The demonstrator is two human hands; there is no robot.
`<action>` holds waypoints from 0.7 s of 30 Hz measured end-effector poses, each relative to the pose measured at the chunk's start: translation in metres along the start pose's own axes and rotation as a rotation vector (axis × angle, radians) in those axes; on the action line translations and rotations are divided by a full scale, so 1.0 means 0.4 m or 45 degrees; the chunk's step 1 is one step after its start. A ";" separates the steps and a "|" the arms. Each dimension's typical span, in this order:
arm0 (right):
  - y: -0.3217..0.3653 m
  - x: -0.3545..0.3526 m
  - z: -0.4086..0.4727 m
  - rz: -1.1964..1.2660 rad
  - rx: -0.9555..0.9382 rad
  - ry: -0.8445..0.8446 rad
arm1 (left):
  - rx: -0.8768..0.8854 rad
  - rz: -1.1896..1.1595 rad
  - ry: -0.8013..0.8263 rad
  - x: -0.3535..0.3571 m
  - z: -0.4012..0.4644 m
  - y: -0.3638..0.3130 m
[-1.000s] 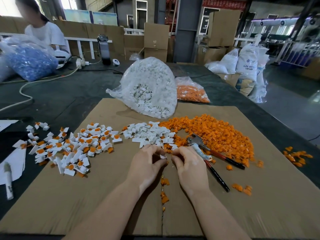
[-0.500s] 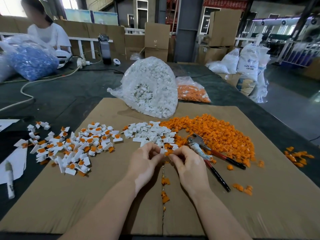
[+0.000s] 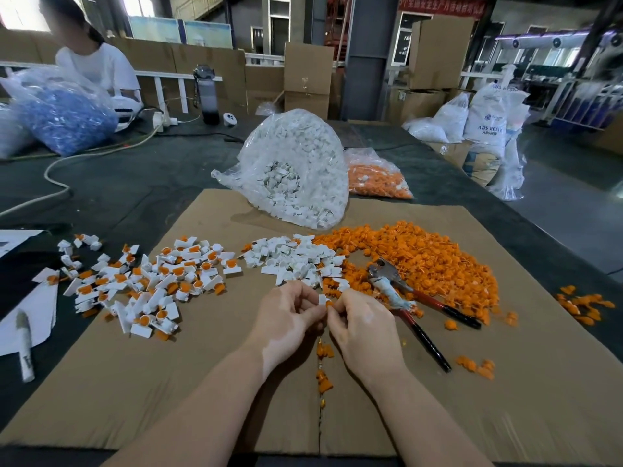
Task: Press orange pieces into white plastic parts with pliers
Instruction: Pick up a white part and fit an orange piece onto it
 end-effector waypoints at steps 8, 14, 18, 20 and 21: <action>-0.045 0.035 -0.003 0.139 0.136 0.154 | 0.039 0.061 0.009 0.001 0.000 -0.001; -0.048 0.013 -0.003 0.329 0.183 0.054 | 0.009 -0.203 -0.051 -0.012 0.006 0.004; -0.031 -0.006 0.001 0.386 0.101 -0.001 | 0.022 -0.266 -0.043 -0.011 0.009 0.010; -0.013 -0.009 0.003 0.361 0.020 0.018 | 0.031 -0.260 -0.024 -0.008 0.009 0.008; -0.011 -0.009 0.004 0.361 0.013 0.030 | 0.035 -0.252 -0.017 -0.007 0.009 0.007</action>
Point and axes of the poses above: each hand's wrist, its own z-axis towards the middle knuckle, its own x-axis out of the palm, y = z × x, the point moved 9 cm from there along z, towards the middle knuckle, and after that the axes turned 4 degrees about -z, right-handed, at the moved point
